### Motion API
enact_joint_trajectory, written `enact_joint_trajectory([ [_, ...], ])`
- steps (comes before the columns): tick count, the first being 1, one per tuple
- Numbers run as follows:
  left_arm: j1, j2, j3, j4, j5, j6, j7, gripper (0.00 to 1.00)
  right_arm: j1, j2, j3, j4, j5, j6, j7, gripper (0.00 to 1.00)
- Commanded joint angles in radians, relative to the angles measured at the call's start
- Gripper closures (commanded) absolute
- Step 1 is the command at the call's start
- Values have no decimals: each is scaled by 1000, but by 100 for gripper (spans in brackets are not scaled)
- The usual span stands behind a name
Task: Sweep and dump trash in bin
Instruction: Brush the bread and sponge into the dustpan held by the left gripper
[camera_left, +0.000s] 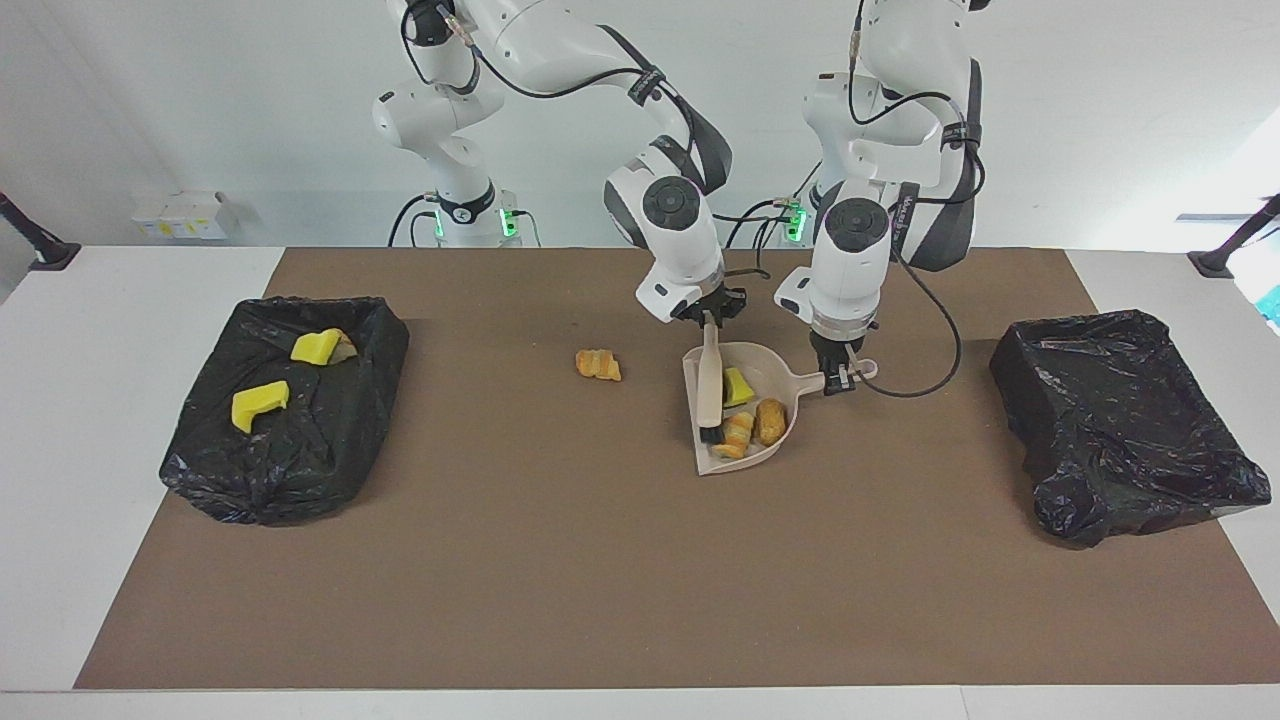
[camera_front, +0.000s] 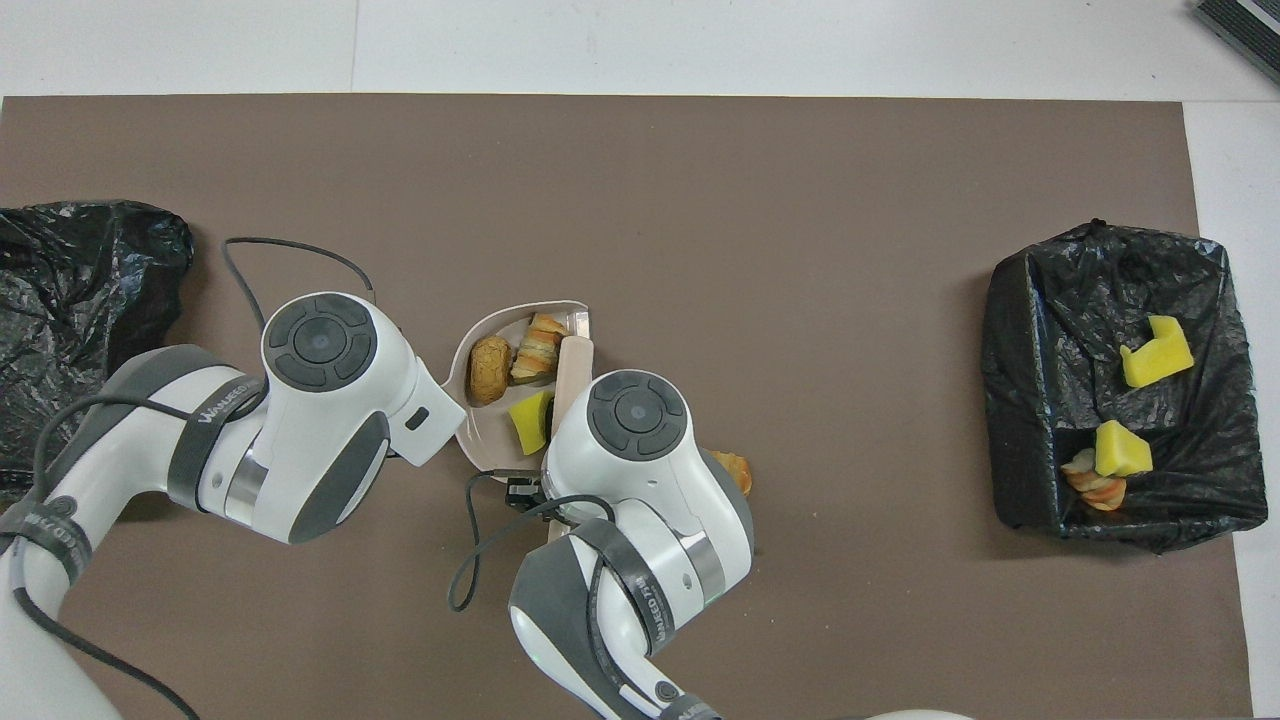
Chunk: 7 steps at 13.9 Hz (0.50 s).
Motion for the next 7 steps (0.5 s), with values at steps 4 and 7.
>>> enact_joint_trajectory([
  [4,-7,-9,7,-36,17,35,-15,100,-119,-130,-6,0,-5,-248,6,100],
  [7,-7,-9,7,-36,17,33,-15,100,-165,-187,-5,-29,-66,-389,17,100],
])
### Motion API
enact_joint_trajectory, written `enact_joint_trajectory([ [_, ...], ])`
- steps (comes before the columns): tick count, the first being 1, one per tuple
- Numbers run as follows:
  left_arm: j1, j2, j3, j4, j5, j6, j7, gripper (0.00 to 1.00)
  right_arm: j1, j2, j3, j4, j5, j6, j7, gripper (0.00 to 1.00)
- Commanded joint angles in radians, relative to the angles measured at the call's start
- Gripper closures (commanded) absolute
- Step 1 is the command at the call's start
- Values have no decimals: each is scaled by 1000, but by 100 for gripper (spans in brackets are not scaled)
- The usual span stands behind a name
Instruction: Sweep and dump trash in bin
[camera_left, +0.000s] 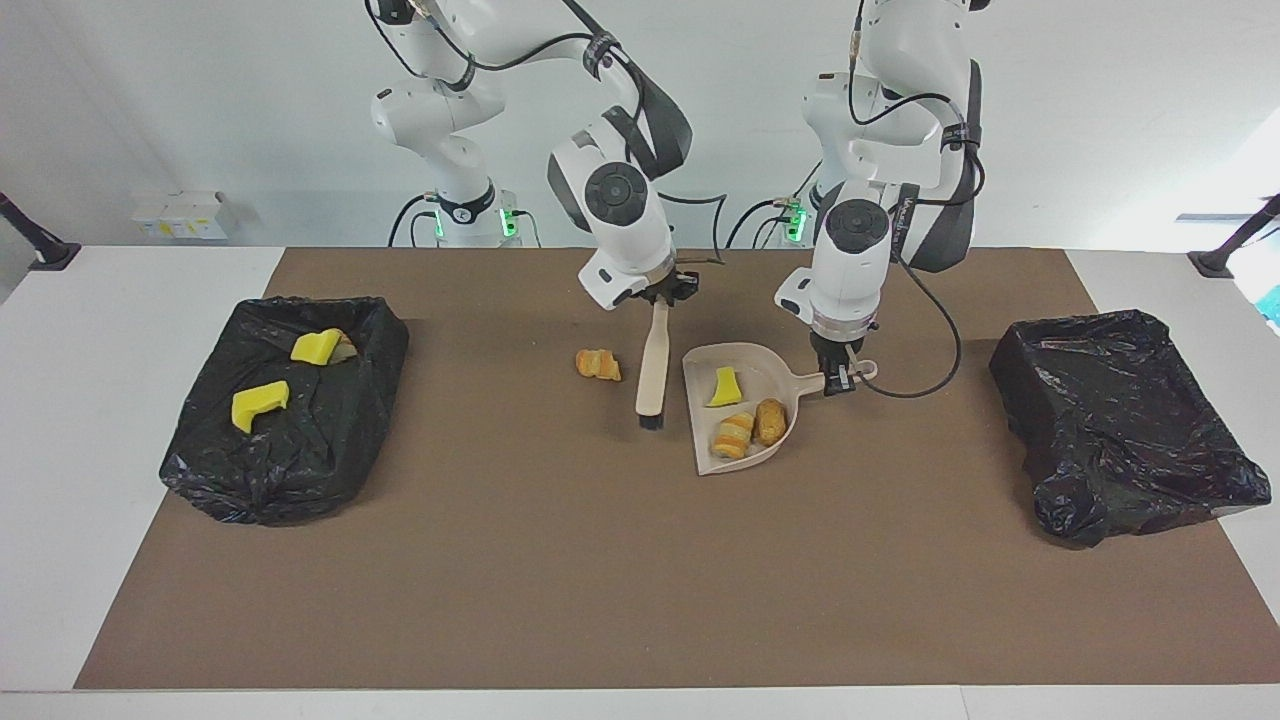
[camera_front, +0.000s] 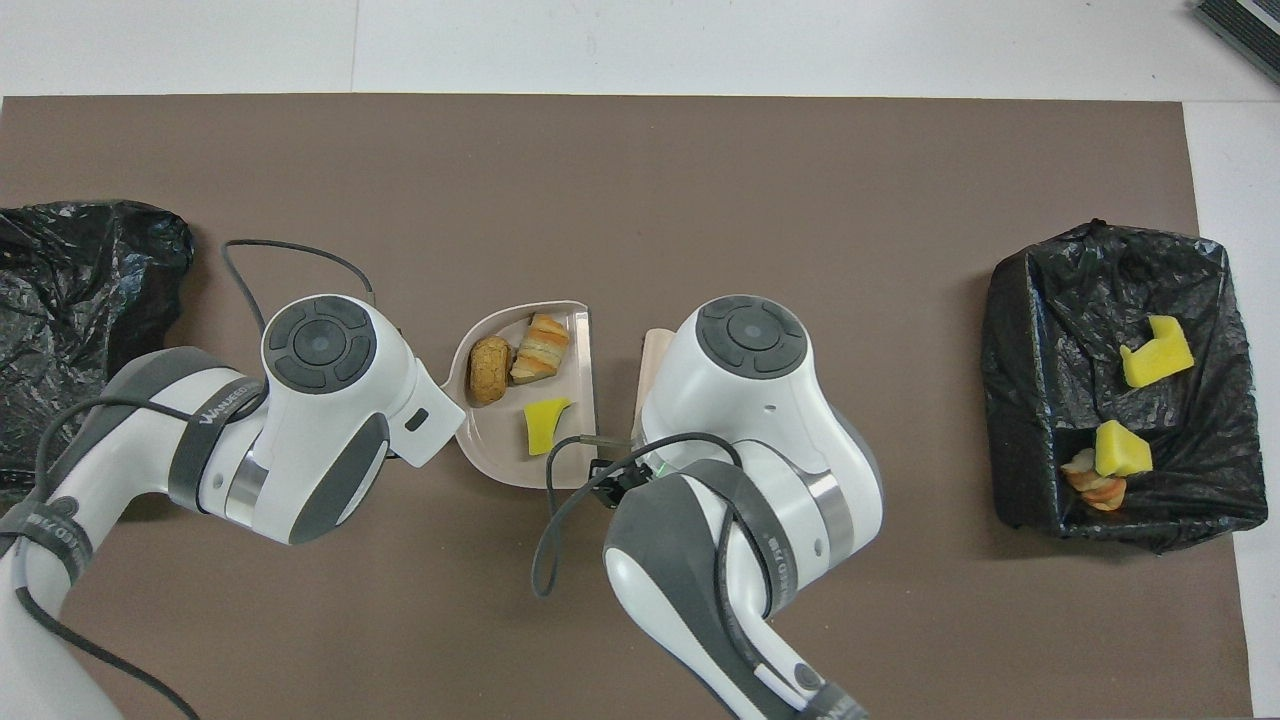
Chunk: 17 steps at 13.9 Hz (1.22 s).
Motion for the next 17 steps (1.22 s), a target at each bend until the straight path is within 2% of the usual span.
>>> enact_joint_trajectory([
  [1,-7,-9,6,-27,17,24,-15,100,-26,-67,10,-72,-52,-74,19,100],
  [4,-10,-9,6,-27,19,19,-12,100,-41,-146,10,-207,-86,-102,22,100],
  [9,-21,-21,6,-44,22,18,-12,100,-36,-271,11,-411,-117,-84,114,100],
  [12,-21,-21,6,-44,22,24,-7,100,-33,-349,17,-552,-131,34,103,100],
  [15,-19,-20,6,-44,25,26,-7,100,-3,-319,19,-569,-109,155,191,100],
  [17,-19,-20,6,-44,49,35,-7,100,58,-247,19,-559,-106,244,250,100],
])
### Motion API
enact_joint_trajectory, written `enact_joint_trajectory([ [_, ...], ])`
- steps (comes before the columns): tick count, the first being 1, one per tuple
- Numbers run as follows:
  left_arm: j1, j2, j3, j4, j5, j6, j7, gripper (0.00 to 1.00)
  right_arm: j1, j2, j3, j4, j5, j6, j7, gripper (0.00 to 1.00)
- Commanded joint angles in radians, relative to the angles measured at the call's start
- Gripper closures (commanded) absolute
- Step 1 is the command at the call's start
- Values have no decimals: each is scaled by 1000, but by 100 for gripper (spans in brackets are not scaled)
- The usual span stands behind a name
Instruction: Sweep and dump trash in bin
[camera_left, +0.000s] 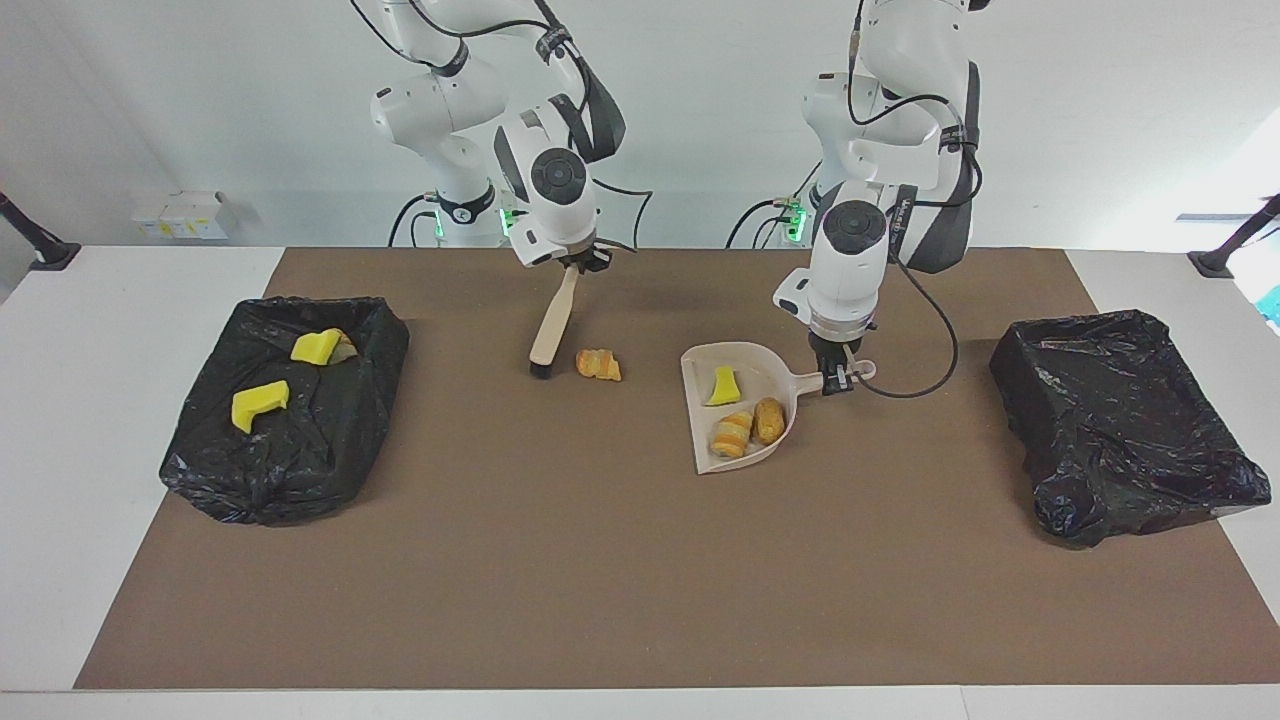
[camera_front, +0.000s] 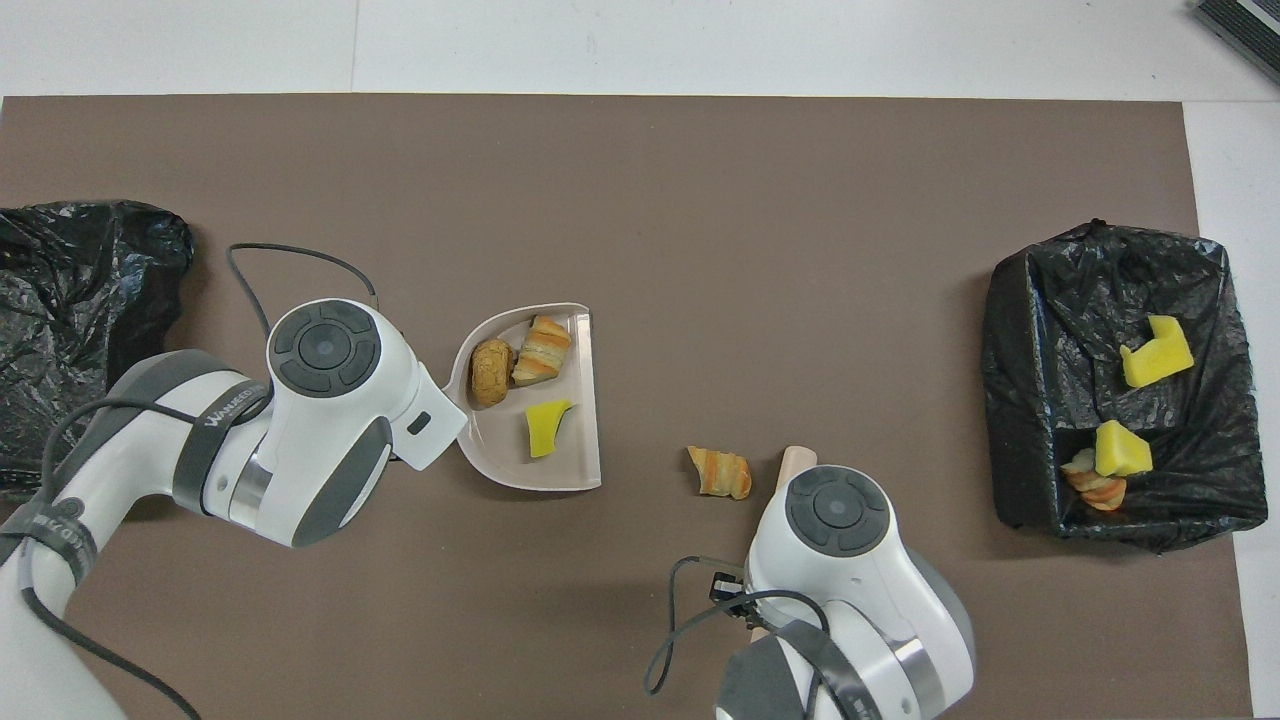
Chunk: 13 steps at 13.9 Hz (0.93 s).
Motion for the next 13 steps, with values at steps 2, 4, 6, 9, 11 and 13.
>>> enact_joint_trajectory([
  [2,-17,-20,9,-36,39,28,-7,100,56,105,8,50,10,106,89,100],
  [4,-17,-20,9,-36,39,29,-7,100,53,154,8,130,9,59,59,100],
  [6,-17,-20,9,-36,39,32,-7,100,55,217,8,236,7,-5,-17,100],
  [9,-17,-17,9,-36,39,34,-7,100,79,276,11,346,7,4,-104,100],
  [11,-17,-17,9,-36,39,37,-7,100,101,298,11,379,30,59,-109,100],
  [13,-16,-17,9,-36,39,37,-7,100,121,303,11,382,91,125,-133,100],
])
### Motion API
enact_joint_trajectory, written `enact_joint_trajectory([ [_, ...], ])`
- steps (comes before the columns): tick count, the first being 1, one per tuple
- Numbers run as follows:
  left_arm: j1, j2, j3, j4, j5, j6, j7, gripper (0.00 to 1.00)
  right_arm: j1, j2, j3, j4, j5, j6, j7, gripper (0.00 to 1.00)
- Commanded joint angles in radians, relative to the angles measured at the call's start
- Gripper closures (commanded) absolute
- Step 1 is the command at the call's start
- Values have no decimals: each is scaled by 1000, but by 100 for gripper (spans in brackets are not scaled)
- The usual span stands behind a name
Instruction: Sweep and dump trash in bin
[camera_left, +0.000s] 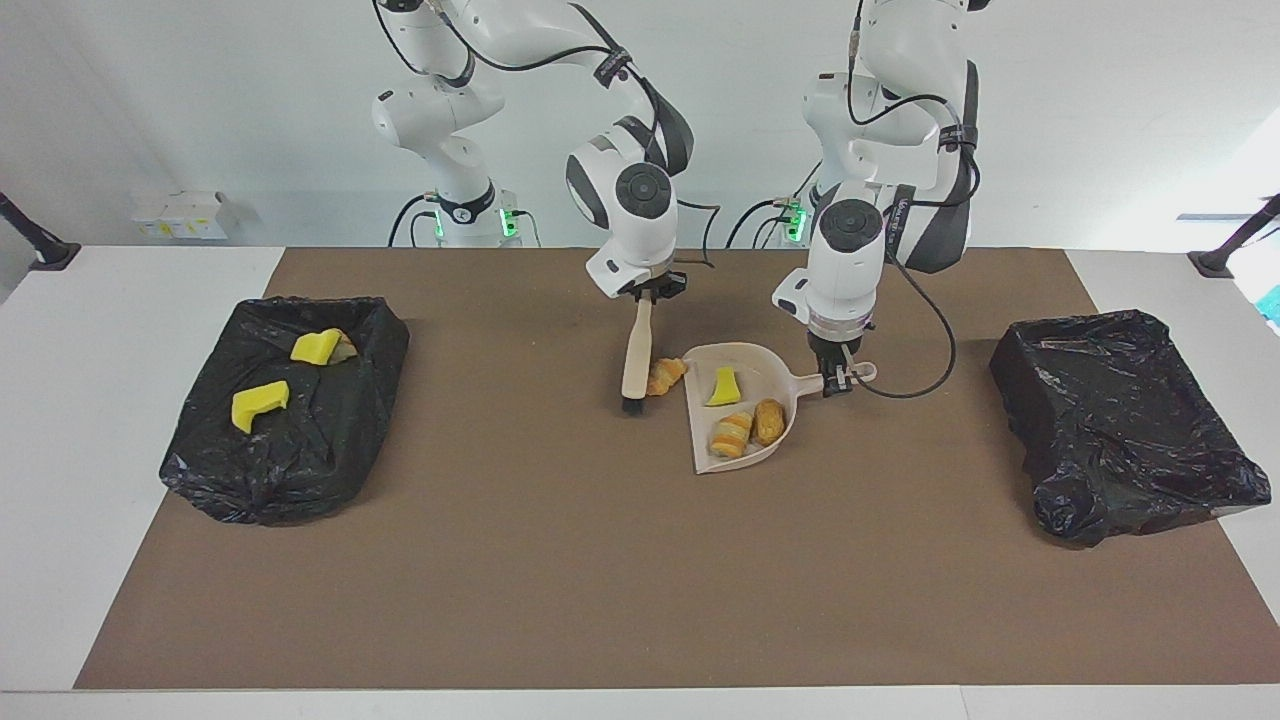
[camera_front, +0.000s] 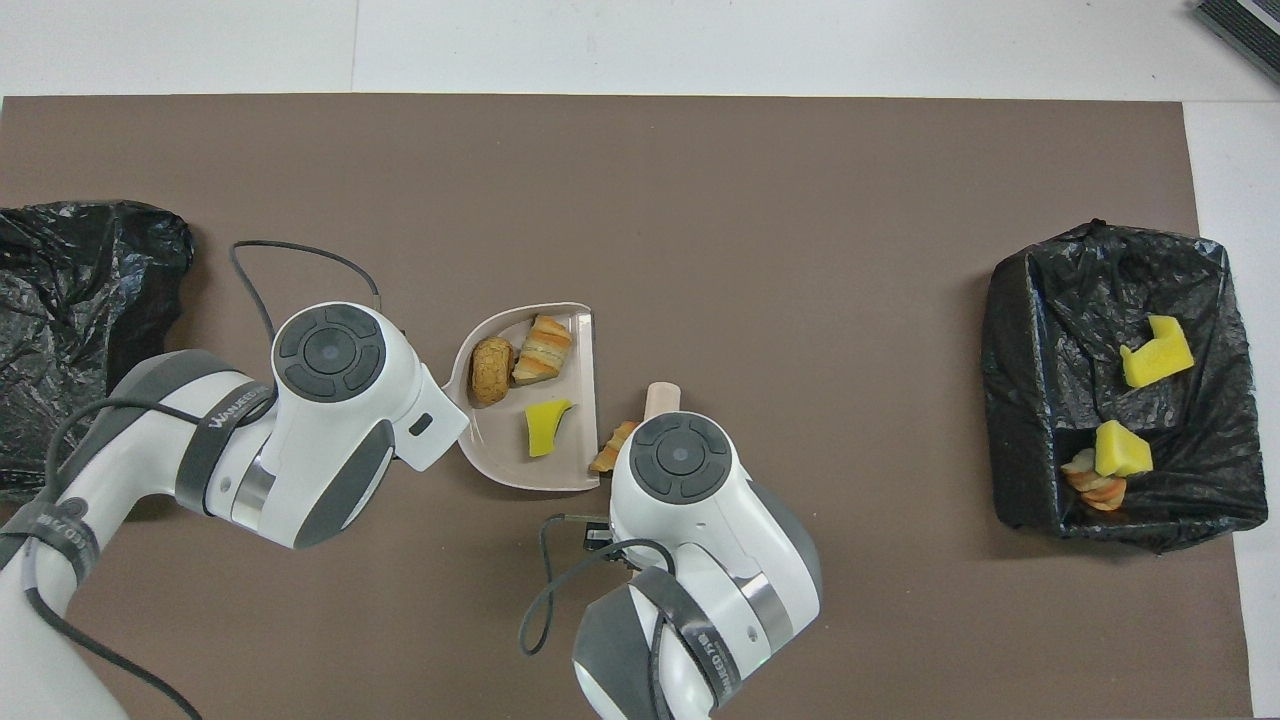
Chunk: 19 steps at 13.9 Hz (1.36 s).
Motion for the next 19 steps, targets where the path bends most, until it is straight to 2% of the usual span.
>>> enact_joint_trajectory([
  [1,-15,-17,10,-33,25,25,-7,100,13,20,2,29,103,62,-50,100],
  [3,-14,-17,10,-33,25,25,-7,100,22,49,2,104,213,87,-48,100],
  [5,-11,-17,10,-33,25,30,-6,100,22,74,2,168,235,81,-33,100],
  [7,-7,-15,10,-33,25,30,-6,100,11,62,2,169,237,58,-35,100],
  [9,-4,-15,10,-33,23,30,-6,100,-10,31,-6,178,232,-34,-42,100],
  [12,20,-13,10,-31,23,31,4,100,-49,-15,-12,178,205,-158,-50,100],
  [15,38,-12,10,-28,23,30,50,100,-35,-42,-5,179,72,-247,-53,100],
  [19,124,2,10,1,11,33,157,100,42,-72,5,134,4,-255,-62,100],
])
